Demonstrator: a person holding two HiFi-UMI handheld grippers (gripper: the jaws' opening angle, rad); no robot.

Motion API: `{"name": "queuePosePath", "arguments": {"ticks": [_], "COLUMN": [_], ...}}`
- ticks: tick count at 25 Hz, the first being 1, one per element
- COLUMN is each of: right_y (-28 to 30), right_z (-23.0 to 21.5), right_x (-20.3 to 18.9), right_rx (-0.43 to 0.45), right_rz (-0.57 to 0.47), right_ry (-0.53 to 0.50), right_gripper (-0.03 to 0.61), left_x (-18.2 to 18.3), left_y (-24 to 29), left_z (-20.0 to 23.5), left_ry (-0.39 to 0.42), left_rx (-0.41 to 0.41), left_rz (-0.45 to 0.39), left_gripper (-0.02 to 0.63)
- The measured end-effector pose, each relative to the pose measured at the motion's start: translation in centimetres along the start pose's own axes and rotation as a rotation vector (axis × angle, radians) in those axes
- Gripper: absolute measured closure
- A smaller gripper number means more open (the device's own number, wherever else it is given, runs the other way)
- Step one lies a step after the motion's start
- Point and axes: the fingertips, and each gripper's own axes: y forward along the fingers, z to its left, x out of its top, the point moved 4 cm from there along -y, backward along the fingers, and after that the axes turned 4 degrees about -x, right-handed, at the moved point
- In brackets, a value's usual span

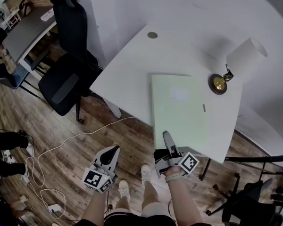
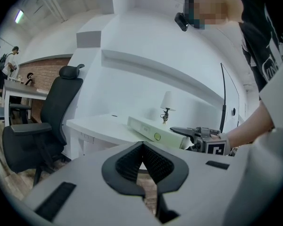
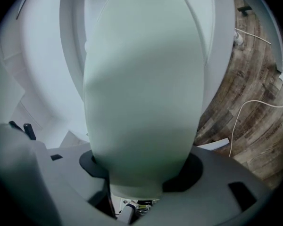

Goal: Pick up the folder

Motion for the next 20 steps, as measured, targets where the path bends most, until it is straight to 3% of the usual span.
{"name": "queuePosePath", "arguments": {"ticks": [13, 17, 20], "right_y": [-1.2, -1.7, -3.0], "right_z": [2.6, 3.2, 2.9], "right_x": [0.7, 1.1, 1.6], "right_rx": [-0.050, -0.097, -0.210], "right_rz": [0.040, 0.037, 0.024], "right_ry": [-0.197, -0.274, -0.296], "right_gripper": [0.285, 0.285, 0.285], "left_x": [2.1, 3.1, 3.6], "left_y": [-0.7, -0.9, -1.1], "left_z": [-0.5, -0.6, -0.7], "left_ry": [0.036, 0.034, 0.052], "left_rx": [-0.019, -0.020, -0.023], "left_rz": [-0.037, -0.054, -0.057], "left_gripper": [0.600, 0.600, 0.600]}}
